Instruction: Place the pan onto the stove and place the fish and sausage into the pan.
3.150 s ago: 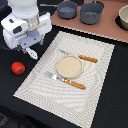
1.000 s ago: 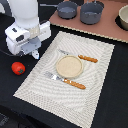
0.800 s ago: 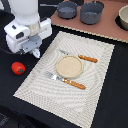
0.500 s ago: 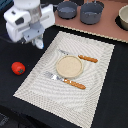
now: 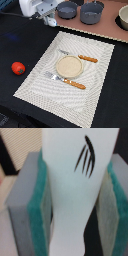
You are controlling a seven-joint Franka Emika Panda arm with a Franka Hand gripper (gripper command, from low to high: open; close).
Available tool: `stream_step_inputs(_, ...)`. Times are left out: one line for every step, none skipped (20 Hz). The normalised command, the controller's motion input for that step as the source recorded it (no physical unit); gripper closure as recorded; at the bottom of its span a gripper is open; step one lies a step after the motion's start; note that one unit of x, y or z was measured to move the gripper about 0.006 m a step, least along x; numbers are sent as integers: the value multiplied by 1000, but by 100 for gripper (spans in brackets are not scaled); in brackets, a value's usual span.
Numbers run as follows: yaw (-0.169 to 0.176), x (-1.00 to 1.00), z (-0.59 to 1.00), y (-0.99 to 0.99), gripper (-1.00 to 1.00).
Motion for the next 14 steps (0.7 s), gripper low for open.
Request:
stream_step_inputs(0, 403, 283, 974, 100)
stream_step_inputs(0, 400, 269, 971, 100)
stream_step_inputs(0, 400, 251, 969, 100)
stream_step_inputs(0, 394, 234, 969, 100)
stream_step_inputs(0, 397, 231, 966, 100)
stream_step_inputs(0, 411, 266, 969, 100)
stream_step_inputs(0, 394, 214, 954, 100)
stream_step_inputs(0, 397, 209, 949, 100)
stream_step_inputs(0, 403, 209, 951, 100)
stream_step_inputs(0, 397, 180, 946, 100)
stream_step_inputs(0, 400, 177, 943, 100)
stream_step_inputs(0, 400, 149, 940, 100)
stream_step_inputs(0, 386, 106, 937, 100)
stream_step_inputs(0, 374, 63, 931, 100)
